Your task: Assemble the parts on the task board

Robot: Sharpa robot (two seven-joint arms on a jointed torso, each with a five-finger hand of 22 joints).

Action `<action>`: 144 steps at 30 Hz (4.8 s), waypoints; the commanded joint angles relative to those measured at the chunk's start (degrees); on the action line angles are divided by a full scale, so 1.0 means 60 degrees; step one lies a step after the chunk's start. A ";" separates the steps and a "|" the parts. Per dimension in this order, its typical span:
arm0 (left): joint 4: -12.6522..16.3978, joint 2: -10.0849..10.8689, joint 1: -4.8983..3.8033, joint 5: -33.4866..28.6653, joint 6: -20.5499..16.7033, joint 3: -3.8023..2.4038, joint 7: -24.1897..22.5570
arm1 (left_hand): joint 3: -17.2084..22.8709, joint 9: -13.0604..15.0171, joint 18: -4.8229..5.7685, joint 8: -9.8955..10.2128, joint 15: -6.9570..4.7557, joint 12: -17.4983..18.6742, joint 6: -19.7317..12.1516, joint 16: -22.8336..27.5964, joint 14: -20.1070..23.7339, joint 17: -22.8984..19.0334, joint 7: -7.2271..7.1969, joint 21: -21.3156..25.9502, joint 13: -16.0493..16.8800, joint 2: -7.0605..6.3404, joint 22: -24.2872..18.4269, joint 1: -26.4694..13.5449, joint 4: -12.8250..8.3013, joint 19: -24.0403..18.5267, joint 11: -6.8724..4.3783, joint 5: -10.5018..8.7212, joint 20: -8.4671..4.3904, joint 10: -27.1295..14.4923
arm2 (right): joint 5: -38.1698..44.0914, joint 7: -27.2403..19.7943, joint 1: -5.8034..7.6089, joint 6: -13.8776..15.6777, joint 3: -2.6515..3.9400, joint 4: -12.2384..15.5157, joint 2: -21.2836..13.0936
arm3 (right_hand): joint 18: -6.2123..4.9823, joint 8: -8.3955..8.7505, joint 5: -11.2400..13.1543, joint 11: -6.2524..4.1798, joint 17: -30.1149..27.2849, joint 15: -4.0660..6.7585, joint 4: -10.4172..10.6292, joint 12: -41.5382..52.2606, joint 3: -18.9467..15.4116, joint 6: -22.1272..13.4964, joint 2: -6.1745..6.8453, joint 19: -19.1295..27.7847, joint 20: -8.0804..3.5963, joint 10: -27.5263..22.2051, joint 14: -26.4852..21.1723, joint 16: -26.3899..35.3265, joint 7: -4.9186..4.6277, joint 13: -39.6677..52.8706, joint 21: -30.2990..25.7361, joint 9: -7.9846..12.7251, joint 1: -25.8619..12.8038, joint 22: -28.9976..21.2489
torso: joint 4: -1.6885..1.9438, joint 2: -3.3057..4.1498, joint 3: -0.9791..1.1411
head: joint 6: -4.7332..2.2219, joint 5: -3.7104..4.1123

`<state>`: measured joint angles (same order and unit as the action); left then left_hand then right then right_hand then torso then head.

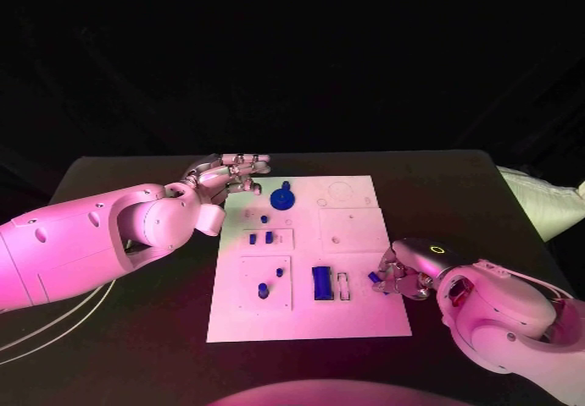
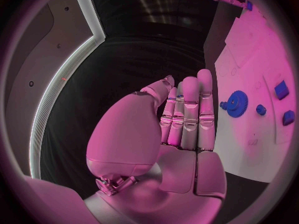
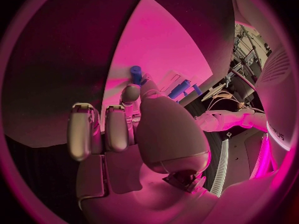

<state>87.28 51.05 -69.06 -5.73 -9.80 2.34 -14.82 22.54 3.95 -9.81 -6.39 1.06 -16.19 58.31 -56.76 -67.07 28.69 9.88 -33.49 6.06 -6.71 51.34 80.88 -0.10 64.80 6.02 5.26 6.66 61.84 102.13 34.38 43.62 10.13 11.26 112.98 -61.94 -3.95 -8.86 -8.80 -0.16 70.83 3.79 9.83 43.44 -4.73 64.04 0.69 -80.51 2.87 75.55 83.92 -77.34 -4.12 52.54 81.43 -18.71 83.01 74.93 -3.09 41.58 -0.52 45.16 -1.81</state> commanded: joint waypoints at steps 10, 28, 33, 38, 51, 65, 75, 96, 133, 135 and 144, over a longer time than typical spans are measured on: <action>0.0020 -0.0028 0.0001 -0.0028 0.0232 -0.0003 0.0025 | -0.0042 -0.0012 -0.0108 -0.0036 0.0020 -0.0015 -0.0043 -0.0048 0.0059 -0.0009 -0.0004 0.0058 0.0011 0.0012 -0.0008 -0.0017 -0.0031 -0.0008 -0.0020 -0.0009 0.0051 -0.0072 | 0.1145 0.0213 -0.0145 -0.1594 -0.0165 -0.0115 0.0117 | 0.0092 0.0076 -0.0117 -0.0056 0.0111 0.0072 -0.0696 -0.0102 0.1000 0.0221 -0.0096 -0.0031 -0.0106 -0.0097 0.0461 -0.0081 -0.0035 0.0045 -0.0002 0.0102 0.1006 0.0220 | -0.0005 -0.0009 0.0003 | 0.0021 -0.0020; 0.0045 -0.0009 0.0016 0.0000 0.0262 -0.0001 0.0019 | -0.0042 -0.0012 -0.0108 -0.0036 0.0020 -0.0015 -0.0043 -0.0048 0.0059 -0.0009 -0.0004 0.0058 0.0011 0.0012 -0.0008 -0.0017 -0.0031 -0.0008 -0.0020 -0.0009 0.0051 -0.0072 | -0.1186 0.0131 -0.0135 0.2108 -0.0131 0.0532 0.0024 | 0.0175 0.0176 -0.2066 -0.0109 0.0581 0.0123 -0.0264 0.0148 0.3992 0.0325 0.0826 -0.0282 -0.0131 0.0365 0.0556 -0.0370 0.0061 0.0401 0.0248 -0.0087 -0.0627 0.0606 | -0.0003 -0.0003 0.0004 | 0.0007 -0.0014; 0.0053 -0.0008 0.0019 0.0001 0.0272 -0.0001 0.0022 | -0.0042 -0.0012 -0.0108 -0.0036 0.0020 -0.0015 -0.0043 -0.0048 0.0059 -0.0009 -0.0004 0.0058 0.0011 0.0012 -0.0008 -0.0017 -0.0031 -0.0008 -0.0020 -0.0009 0.0051 -0.0072 | -0.2383 0.0138 -0.0103 0.2454 -0.0105 0.0666 0.0002 | 0.0172 0.0183 -0.2094 -0.0106 0.0582 0.0111 -0.0266 0.0157 0.4256 0.0315 0.0955 -0.0280 -0.0137 0.0378 0.0557 -0.0369 0.0052 0.0441 0.0249 -0.0125 -0.0784 0.0607 | 0.0000 -0.0003 -0.0006 | 0.0030 0.0001; 0.0076 -0.0002 0.0020 0.0007 0.0285 -0.0001 0.0038 | -0.0051 -0.0011 -0.0109 -0.0043 0.0019 -0.0043 -0.0041 -0.0057 0.0063 -0.0022 -0.0008 0.0067 0.0015 0.0025 -0.0014 -0.0012 -0.0034 -0.0005 -0.0024 -0.0007 0.0051 -0.0073 | -0.3487 0.0152 -0.0089 0.2386 -0.0099 0.0599 0.0053 | 0.0172 0.0172 -0.2389 -0.0098 0.0575 0.0104 -0.0304 0.0161 0.4421 0.0318 0.1075 -0.0277 -0.0134 0.0389 0.0553 -0.0359 0.0042 0.0479 0.0248 -0.0181 -0.0968 0.0607 | 0.0011 0.0008 -0.0013 | 0.0051 0.0006; 0.0107 -0.0011 0.0019 0.0089 0.0261 -0.0004 0.0043 | -0.0056 -0.0020 -0.0111 -0.0023 0.0016 -0.0066 -0.0089 -0.0065 0.0068 -0.0037 0.0003 0.0074 0.0015 0.0017 -0.0017 0.0016 -0.0061 0.0001 -0.0021 -0.0004 0.0048 -0.0088 | -0.4011 0.0176 -0.0084 0.2105 -0.0121 0.0289 0.0471 | 0.0218 0.0116 -0.2792 -0.0130 0.0796 0.0123 0.0199 0.0624 0.4118 0.0418 0.1077 -0.0416 -0.0142 0.0666 0.0608 -0.0518 0.0097 0.0869 0.0373 -0.0301 -0.2048 0.0804 | 0.0029 -0.0006 -0.0010 | 0.0020 -0.0039; 0.0115 -0.0023 0.0018 0.0149 0.0263 -0.0005 0.0055 | -0.0059 -0.0022 -0.0110 -0.0018 0.0017 -0.0070 -0.0100 -0.0067 0.0069 -0.0040 0.0009 0.0075 0.0015 0.0015 -0.0018 0.0017 -0.0063 0.0002 -0.0019 -0.0005 0.0048 -0.0091 | -0.3755 0.0186 -0.0084 0.1915 -0.0135 0.0162 0.0702 | 0.0233 0.0101 -0.3068 -0.0158 0.0850 0.0151 0.0518 0.0845 0.3487 0.0503 0.1075 -0.0463 -0.0176 0.0753 0.0614 -0.0560 0.0136 0.1108 0.0417 -0.0364 -0.2654 0.0875 | 0.0006 -0.0007 -0.0001 | 0.0064 -0.0063; 0.0119 -0.0027 0.0017 0.0150 0.0257 -0.0006 0.0089 | -0.0076 -0.0023 -0.0107 -0.0014 0.0025 -0.0086 -0.0118 -0.0073 0.0072 -0.0051 0.0023 0.0081 0.0015 0.0020 -0.0022 -0.0009 -0.0047 0.0006 -0.0008 -0.0008 0.0052 -0.0101 | -0.3585 0.0182 -0.0083 0.1746 -0.0138 0.0118 0.0786 | 0.0236 0.0114 -0.3373 -0.0163 0.0872 0.0158 0.0624 0.0904 0.3124 0.0527 0.1107 -0.0468 -0.0184 0.0766 0.0614 -0.0575 0.0142 0.1200 0.0421 -0.0382 -0.2807 0.0888 | 0.0012 -0.0005 -0.0001 | 0.0094 -0.0106; 0.0128 -0.0045 0.0017 0.0150 0.0277 -0.0006 0.0126 | -0.0085 -0.0022 -0.0105 -0.0016 0.0029 -0.0094 -0.0119 -0.0076 0.0073 -0.0057 0.0024 0.0085 0.0015 0.0023 -0.0024 -0.0021 -0.0039 0.0007 -0.0005 -0.0009 0.0055 -0.0108 | -0.3410 0.0180 -0.0082 0.1646 -0.0139 0.0105 0.0790 | 0.0231 0.0191 -0.2343 -0.0149 0.0841 0.0145 0.1119 0.0954 0.1549 0.0579 0.0985 -0.0451 -0.0168 0.0766 0.0601 -0.0545 0.0147 0.1398 0.0401 -0.0396 -0.3519 0.0886 | 0.0005 -0.0018 0.0006 | 0.0154 -0.0112; 0.0074 -0.0053 0.0020 0.0150 0.0316 -0.0002 0.0168 | -0.0089 -0.0016 -0.0105 -0.0030 0.0032 -0.0108 -0.0103 -0.0082 0.0078 -0.0069 0.0021 0.0094 0.0014 0.0043 -0.0029 -0.0026 -0.0032 0.0008 -0.0004 -0.0006 0.0058 -0.0123 | -0.3555 -0.0064 -0.0122 0.1756 -0.0132 0.0107 0.0765 | 0.0226 0.0282 -0.0629 -0.0136 0.0837 0.0132 0.0368 0.0833 0.1038 0.0590 0.0600 -0.0430 -0.0155 0.0730 0.0598 -0.0524 0.0121 0.1461 0.0371 -0.0387 -0.1955 0.0879 | 0.0002 -0.0031 0.0005 | 0.0143 -0.0094; 0.0052 -0.0054 0.0021 0.0150 0.0320 -0.0002 0.0166 | -0.0089 -0.0016 -0.0105 -0.0030 0.0032 -0.0108 -0.0103 -0.0082 0.0078 -0.0069 0.0021 0.0094 0.0014 0.0043 -0.0029 -0.0026 -0.0032 0.0008 -0.0004 -0.0006 0.0058 -0.0123 | -0.3793 -0.0198 -0.0097 0.1937 -0.0116 0.0179 0.0660 | 0.0213 0.0306 -0.1002 -0.0120 0.0781 0.0117 0.0534 0.0733 0.0805 0.0565 0.0688 -0.0394 -0.0149 0.0694 0.0585 -0.0481 0.0104 0.1408 0.0336 -0.0376 -0.2149 0.0831 | 0.0011 -0.0032 -0.0004 | 0.0104 -0.0072; -0.0161 -0.0098 0.0091 0.0093 0.0223 0.0008 -0.0008 | -0.0149 -0.0018 -0.0101 -0.0028 0.0046 -0.0138 -0.0132 -0.0089 0.0100 -0.0097 0.0022 0.0125 0.0010 0.0031 -0.0047 -0.0110 0.0018 -0.0002 0.0004 -0.0014 0.0071 -0.0162 | -0.7938 -0.3342 0.0404 0.3595 -0.0096 -0.0592 0.0523 | -0.0161 0.0726 -0.0501 0.0137 -0.0952 -0.0075 0.0933 -0.1807 0.0095 -0.0199 0.0552 0.0713 0.0004 -0.0364 0.0150 0.0900 -0.0184 -0.0227 -0.0778 -0.0211 -0.1996 -0.0688 | 0.0038 -0.0268 -0.0153 | -0.0133 0.0030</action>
<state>86.36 50.59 -68.63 -5.00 -8.98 2.41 -13.67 22.00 3.91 -9.81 -6.39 1.25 -16.64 57.97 -56.98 -66.88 28.17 9.94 -33.06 6.05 -6.61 51.13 80.77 0.13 64.80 6.06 5.26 6.66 61.39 69.44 26.77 45.84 25.19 10.70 110.37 -59.01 -4.33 -4.81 -11.81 0.50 66.37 3.75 15.70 34.63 -4.12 63.42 4.05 -77.04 2.79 74.22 84.10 -72.98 -5.00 52.51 77.59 -20.13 70.21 71.76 -2.97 40.65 -0.96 44.96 -1.82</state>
